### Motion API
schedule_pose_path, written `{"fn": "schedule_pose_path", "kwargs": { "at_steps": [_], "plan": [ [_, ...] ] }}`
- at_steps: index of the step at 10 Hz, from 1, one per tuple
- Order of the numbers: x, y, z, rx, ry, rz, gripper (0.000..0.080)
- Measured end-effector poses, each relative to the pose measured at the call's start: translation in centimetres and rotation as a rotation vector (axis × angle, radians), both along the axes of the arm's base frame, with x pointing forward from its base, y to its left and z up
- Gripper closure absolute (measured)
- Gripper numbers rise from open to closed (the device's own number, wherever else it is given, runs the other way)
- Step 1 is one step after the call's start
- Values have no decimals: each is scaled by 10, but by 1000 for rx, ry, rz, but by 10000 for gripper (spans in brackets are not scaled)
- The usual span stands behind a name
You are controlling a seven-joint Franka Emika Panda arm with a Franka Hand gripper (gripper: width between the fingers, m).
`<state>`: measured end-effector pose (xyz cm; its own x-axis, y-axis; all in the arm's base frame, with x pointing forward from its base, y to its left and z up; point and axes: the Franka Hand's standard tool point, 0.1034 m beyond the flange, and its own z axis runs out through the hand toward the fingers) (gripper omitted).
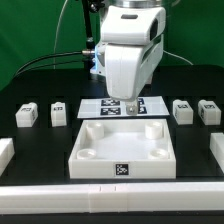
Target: Assemble one leg
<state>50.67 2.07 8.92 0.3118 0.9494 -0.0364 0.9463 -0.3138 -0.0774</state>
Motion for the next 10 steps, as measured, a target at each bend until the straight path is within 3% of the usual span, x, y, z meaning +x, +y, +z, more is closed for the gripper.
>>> {"fn": "schedule_pose_path", "kwargs": {
  "at_steps": [3,5,7,10],
  "plan": [
    [-14,-8,-6,21,17,220,150],
    [-31,-9,-17,31,52,272,150],
    [-53,-23,-32,46,69,305,150],
    [-61,-29,-51,58,105,293,150]
  ]
}}
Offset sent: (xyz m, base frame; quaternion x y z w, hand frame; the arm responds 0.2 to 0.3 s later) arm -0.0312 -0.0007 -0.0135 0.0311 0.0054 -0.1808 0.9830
